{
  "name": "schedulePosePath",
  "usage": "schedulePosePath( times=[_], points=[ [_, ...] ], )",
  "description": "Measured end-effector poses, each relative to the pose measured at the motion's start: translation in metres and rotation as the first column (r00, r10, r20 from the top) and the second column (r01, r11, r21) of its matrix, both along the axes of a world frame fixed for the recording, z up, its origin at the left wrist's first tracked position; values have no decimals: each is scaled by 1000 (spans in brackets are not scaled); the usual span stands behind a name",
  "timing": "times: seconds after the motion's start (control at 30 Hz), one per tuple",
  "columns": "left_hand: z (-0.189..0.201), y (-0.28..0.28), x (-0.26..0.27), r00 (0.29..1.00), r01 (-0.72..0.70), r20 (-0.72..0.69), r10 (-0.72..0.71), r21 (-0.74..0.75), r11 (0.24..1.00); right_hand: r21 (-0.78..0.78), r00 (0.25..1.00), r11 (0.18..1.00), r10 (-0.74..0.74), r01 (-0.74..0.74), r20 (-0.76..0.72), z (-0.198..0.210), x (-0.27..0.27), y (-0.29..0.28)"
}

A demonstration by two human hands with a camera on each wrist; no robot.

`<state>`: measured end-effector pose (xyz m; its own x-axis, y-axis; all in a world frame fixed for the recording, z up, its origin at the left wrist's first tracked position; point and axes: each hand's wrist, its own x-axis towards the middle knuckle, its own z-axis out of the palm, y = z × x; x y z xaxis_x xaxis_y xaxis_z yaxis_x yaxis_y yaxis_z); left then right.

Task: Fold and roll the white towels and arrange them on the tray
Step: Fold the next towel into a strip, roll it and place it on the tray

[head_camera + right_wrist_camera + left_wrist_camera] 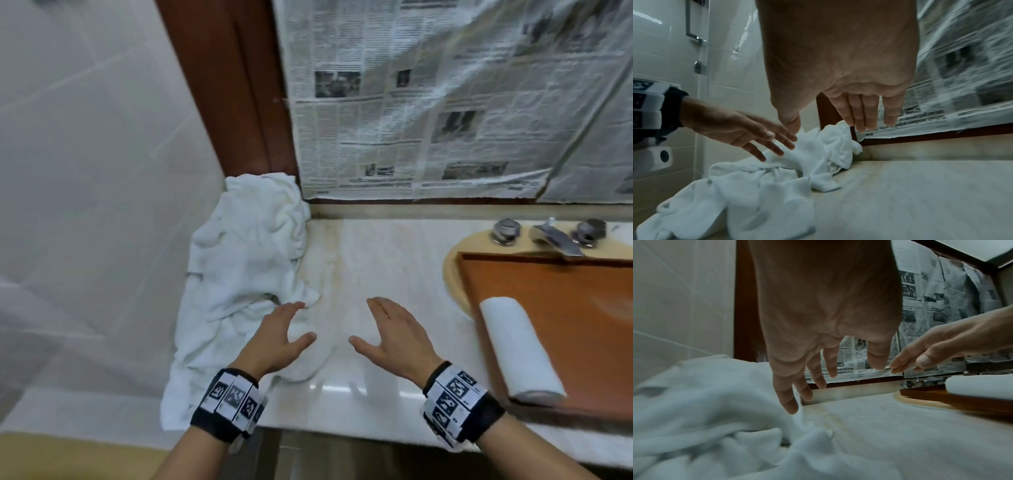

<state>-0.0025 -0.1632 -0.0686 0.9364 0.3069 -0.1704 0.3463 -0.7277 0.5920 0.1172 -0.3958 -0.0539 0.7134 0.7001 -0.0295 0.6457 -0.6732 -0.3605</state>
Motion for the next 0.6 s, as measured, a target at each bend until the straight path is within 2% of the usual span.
schedulePosePath(
  times=[0.23,0.5,0.6],
  points=[
    [6,81,-34,995,-83,63,79,64,994,-38,997,996,76,-76,-4,2,-11,93],
    [12,133,-15,963,-237,175,206,183,954,-23,994,997,73,-75,-79,-15,24,192],
    [4,144,-5,964,-245,156,217,193,950,-27,993,997,63,-66,-97,-23,39,224]
  ],
)
